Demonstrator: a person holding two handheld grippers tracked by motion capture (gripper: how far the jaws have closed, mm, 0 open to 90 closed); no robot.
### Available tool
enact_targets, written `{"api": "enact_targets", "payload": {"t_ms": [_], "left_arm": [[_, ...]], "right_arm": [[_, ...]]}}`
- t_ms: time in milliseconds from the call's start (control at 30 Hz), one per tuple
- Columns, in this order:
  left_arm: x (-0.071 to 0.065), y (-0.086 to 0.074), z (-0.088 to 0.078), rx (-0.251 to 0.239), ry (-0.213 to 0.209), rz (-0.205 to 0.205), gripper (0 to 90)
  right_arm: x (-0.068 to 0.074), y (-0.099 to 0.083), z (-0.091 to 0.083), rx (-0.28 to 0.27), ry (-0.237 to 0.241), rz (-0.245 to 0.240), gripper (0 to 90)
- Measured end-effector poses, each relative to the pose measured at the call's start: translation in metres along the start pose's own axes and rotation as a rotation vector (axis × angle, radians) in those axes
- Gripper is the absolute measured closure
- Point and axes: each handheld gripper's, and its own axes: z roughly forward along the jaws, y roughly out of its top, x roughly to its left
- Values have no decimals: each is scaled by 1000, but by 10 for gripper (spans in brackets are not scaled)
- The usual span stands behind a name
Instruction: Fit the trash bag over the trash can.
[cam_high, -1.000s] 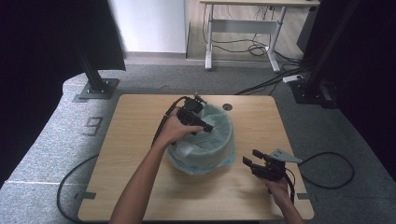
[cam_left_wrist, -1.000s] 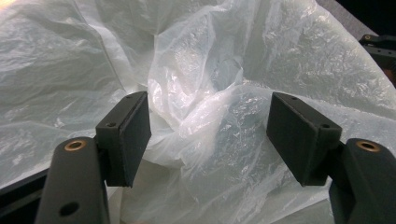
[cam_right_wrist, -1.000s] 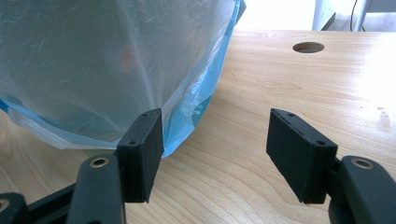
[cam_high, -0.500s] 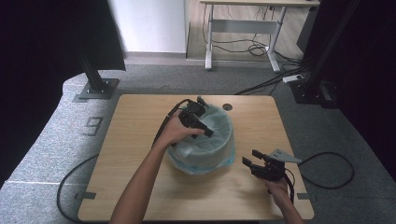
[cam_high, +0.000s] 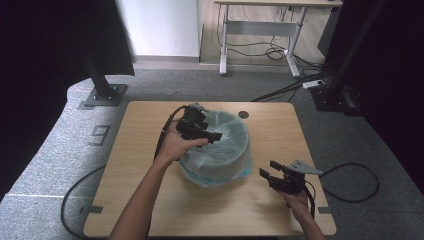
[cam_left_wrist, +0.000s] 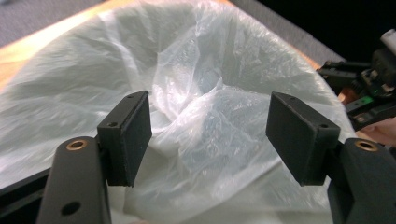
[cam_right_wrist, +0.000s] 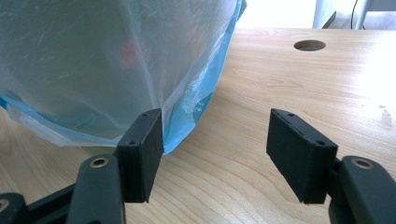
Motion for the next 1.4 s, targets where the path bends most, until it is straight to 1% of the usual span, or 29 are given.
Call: {"api": "enact_targets", "payload": {"t_ms": [133, 300, 533, 600, 733, 800, 933, 1033, 1067, 1133, 1200, 1400], "left_arm": [[2, -11, -15, -29, 3, 6, 308], [3, -24, -30, -59, 8, 15, 305], [5, -48, -51, -126, 17, 5, 305], [6, -53, -55, -147, 16, 1, 305], [7, -63, -62, -167, 30, -2, 306], [9, -69, -64, -177, 25, -10, 306], [13, -82, -68, -184, 34, -23, 306], [16, -91, -71, -183, 50, -28, 306], [17, -94, -72, -182, 52, -33, 306], [20, -100, -74, -183, 41, -45, 305], [22, -107, -75, -181, 50, -54, 304], [30, -126, -77, -184, 56, -80, 304]], "right_arm": [[0, -1, 1, 6, -4, 0, 356], [0, -2, 1, 9, -10, 3, 356], [0, -2, 1, 9, -16, 5, 356], [0, -2, 1, 11, -16, 3, 356], [1, -3, 2, 15, -17, 1, 356], [1, -3, 2, 17, -19, 0, 356], [0, -4, 3, 18, -22, -1, 356], [0, -4, 2, 18, -24, 1, 356], [0, -4, 2, 17, -24, 1, 355], [-1, -4, 2, 18, -25, 2, 356], [-1, -4, 3, 19, -25, 3, 356], [0, -5, 4, 24, -26, -1, 355]]}}
